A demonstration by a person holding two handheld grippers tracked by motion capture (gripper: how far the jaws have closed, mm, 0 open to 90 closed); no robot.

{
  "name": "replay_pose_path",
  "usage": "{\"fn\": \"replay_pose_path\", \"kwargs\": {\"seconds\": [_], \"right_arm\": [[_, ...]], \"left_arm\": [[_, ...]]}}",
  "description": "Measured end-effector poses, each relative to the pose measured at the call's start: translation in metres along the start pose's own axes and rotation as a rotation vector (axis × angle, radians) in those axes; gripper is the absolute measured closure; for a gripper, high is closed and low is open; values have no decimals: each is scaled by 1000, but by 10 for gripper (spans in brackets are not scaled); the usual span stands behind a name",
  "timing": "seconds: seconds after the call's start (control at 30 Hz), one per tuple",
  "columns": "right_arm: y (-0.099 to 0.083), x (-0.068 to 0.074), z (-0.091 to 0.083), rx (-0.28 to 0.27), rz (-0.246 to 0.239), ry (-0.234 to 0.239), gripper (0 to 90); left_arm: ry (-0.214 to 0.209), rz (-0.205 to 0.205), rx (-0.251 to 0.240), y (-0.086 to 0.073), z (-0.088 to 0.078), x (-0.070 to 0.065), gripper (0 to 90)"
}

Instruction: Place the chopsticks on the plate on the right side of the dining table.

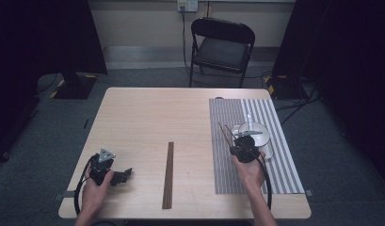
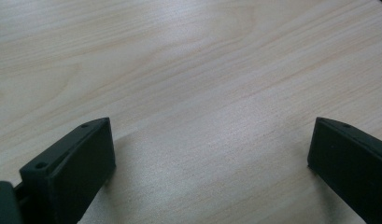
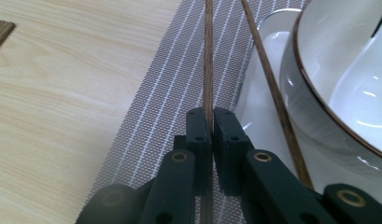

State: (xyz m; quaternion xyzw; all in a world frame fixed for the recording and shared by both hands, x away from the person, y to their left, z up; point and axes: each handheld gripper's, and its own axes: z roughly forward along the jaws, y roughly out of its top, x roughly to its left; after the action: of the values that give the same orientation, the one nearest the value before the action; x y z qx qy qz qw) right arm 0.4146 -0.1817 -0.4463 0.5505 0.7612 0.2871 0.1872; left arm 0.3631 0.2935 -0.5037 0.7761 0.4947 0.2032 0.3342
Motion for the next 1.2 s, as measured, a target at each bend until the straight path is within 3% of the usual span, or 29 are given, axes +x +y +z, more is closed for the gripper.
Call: {"fn": "replay_pose_path", "kwargs": {"seconds": [0.97,1.17,1.2], "right_arm": [[1,-21,17,22,2,-27,848],[-1,-23,15,23,2,-52,789],[-1,-23,15,23,2,-52,789]], "left_arm": [[2,1,0,0,0,0,1],[2,16,9,0,-1,1,1],[1,1,0,0,0,0,1]]}}
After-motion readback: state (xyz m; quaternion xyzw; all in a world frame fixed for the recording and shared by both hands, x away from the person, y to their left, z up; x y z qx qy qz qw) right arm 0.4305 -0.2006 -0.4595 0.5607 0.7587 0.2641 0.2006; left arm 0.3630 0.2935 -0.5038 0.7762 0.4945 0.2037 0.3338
